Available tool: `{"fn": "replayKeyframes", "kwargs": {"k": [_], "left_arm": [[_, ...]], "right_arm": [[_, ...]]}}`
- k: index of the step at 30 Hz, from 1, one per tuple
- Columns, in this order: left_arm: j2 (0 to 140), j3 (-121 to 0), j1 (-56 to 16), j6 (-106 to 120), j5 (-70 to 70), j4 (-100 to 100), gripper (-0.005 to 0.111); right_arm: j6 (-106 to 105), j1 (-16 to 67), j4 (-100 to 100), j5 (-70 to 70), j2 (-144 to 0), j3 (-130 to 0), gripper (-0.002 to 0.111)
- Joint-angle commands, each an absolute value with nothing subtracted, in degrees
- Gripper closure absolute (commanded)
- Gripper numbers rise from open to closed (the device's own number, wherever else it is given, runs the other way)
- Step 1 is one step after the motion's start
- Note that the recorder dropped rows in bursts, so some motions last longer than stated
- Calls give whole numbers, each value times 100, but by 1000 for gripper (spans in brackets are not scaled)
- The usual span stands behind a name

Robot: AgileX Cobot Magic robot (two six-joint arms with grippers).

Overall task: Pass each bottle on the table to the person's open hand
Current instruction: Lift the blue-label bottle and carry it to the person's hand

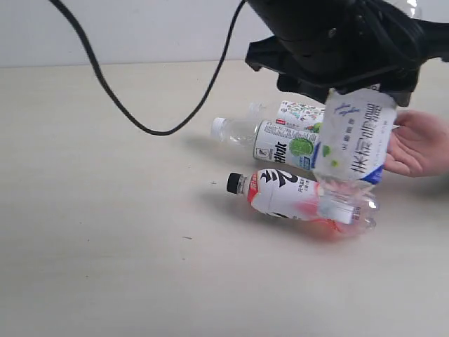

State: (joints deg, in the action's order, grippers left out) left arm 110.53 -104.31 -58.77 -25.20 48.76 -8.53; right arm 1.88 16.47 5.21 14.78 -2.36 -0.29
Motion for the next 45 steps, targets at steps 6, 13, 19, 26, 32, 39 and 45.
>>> {"fn": "replayKeyframes", "kwargs": {"k": [6, 13, 19, 26, 32, 39, 45], "left_arm": [[12048, -11329, -5625, -2598, 3519, -2707, 107], [12718, -11344, -5428, -2717, 2558, -4205, 107], [13165, -11344, -5425, -2395, 2481, -4766, 107], [13446, -11344, -5416, -1836, 2464, -5175, 90], [13454, -11344, -5385, -1674, 2436, -5273, 67], [13454, -11344, -5385, -1685, 2155, -5286, 54], [13459, -11344, -5385, -1806, 2071, -5286, 46]], "right_arm": [[164, 1635, 498, 1413, -201, 0, 108], [164, 1635, 498, 1413, -201, 0, 108], [164, 1635, 498, 1413, -201, 0, 108], [164, 1635, 498, 1413, -201, 0, 108], [164, 1635, 498, 1413, -201, 0, 108], [164, 1635, 498, 1413, -201, 0, 108], [164, 1635, 498, 1413, -201, 0, 108]]}}
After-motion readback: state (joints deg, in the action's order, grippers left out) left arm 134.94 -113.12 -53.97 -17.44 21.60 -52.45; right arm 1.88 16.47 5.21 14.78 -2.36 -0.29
